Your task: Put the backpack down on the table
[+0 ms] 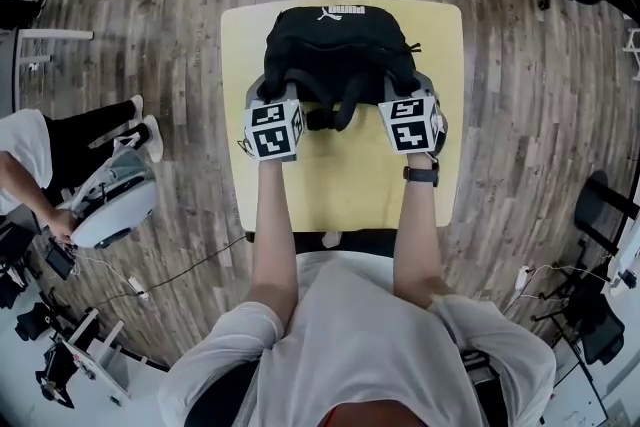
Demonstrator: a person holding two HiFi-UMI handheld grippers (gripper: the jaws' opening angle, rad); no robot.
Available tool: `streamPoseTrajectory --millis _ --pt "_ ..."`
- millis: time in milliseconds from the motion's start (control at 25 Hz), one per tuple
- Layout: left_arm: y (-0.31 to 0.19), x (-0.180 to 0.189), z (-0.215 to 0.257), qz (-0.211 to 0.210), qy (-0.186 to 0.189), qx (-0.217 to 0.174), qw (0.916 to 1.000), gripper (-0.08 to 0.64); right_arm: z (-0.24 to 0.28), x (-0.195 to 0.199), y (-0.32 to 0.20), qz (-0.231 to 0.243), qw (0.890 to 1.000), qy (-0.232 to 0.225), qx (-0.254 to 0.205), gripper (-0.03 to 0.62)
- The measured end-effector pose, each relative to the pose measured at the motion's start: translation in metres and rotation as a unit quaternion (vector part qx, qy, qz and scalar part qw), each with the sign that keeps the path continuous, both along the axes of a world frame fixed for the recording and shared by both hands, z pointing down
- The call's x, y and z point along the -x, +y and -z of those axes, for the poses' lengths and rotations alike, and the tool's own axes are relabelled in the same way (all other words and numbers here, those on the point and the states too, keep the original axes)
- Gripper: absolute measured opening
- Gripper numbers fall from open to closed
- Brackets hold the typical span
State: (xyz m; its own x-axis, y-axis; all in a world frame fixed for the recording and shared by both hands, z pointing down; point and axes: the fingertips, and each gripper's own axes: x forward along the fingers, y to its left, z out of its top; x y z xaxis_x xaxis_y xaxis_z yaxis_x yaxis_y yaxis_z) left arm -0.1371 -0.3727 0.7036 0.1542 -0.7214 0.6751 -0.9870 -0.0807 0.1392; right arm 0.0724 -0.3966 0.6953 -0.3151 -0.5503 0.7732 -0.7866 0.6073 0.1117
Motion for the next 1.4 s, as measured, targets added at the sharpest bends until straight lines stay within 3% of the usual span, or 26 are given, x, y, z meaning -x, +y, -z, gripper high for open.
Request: streamPoseTrajectory --millis 160,360,560,800,1000,1120,1400 --pt "0.004 0.003 -0.019 0.017 0.011 0.016 0.9996 0.094 -0.019 0.002 0.001 0.02 0.999 0.034 0.006 0.062" --pt "0.004 0.007 -0.039 0.019 0.008 0.024 0.9995 0.101 -0.038 0.0 0.0 0.019 0.999 0.044 0.012 0.088" --pt "0.004 0.014 -0.055 0.015 -0.007 0.013 0.9998 0.163 -0.047 0.0 0.002 0.006 0.999 0.047 0.0 0.103" --pt "0.006 0.016 -0.061 0.004 -0.031 -0.031 0.999 0.208 -0.05 -0.007 -0.001 -0.004 1.0 0.014 0.001 0.143" --pt "0.008 0.012 -0.065 -0.019 -0.015 -0.011 0.9997 0.268 -0.049 -0.018 -0.003 -0.042 0.999 -0.015 -0.002 0.231" --pt "0.01 0.01 -0.062 -0.033 0.003 0.003 0.9994 0.332 -0.048 -0.02 0.001 -0.054 0.998 -0.033 0.019 0.271" --pt "0.026 0.013 -0.039 -0.042 0.011 -0.002 0.9991 0.397 -0.026 -0.026 0.02 -0.056 0.997 -0.039 0.031 0.288"
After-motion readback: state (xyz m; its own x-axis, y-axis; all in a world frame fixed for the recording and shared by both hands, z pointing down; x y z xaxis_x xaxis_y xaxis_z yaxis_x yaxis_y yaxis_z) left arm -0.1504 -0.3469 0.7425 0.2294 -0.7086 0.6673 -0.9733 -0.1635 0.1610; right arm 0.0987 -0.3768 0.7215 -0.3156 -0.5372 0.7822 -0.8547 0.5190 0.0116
